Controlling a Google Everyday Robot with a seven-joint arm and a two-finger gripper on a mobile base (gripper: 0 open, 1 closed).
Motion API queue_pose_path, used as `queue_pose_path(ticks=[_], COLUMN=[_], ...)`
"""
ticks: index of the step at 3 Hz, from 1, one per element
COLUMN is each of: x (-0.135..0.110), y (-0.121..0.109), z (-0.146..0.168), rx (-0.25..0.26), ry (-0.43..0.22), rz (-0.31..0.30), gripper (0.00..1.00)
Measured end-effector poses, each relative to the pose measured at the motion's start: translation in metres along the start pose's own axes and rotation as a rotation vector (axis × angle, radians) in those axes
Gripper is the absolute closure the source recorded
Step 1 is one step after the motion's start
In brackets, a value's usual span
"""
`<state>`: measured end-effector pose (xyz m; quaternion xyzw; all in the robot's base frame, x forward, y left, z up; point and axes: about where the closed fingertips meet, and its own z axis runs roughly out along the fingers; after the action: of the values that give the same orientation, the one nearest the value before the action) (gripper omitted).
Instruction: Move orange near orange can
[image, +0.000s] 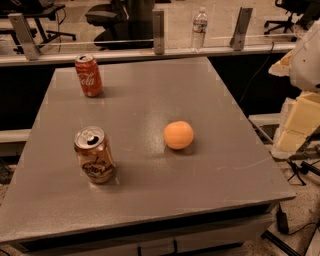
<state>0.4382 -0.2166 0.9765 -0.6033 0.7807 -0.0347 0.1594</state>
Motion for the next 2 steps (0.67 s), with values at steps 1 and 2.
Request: queue_pose_path(ticks=[1, 2], x=[0.000, -0.015], y=[0.000, -0.006], z=[0.000, 0.009], rx=[0.000, -0.005], ry=[0.000, -0.032], rz=[0.000, -0.039], gripper=[0.00, 0.00])
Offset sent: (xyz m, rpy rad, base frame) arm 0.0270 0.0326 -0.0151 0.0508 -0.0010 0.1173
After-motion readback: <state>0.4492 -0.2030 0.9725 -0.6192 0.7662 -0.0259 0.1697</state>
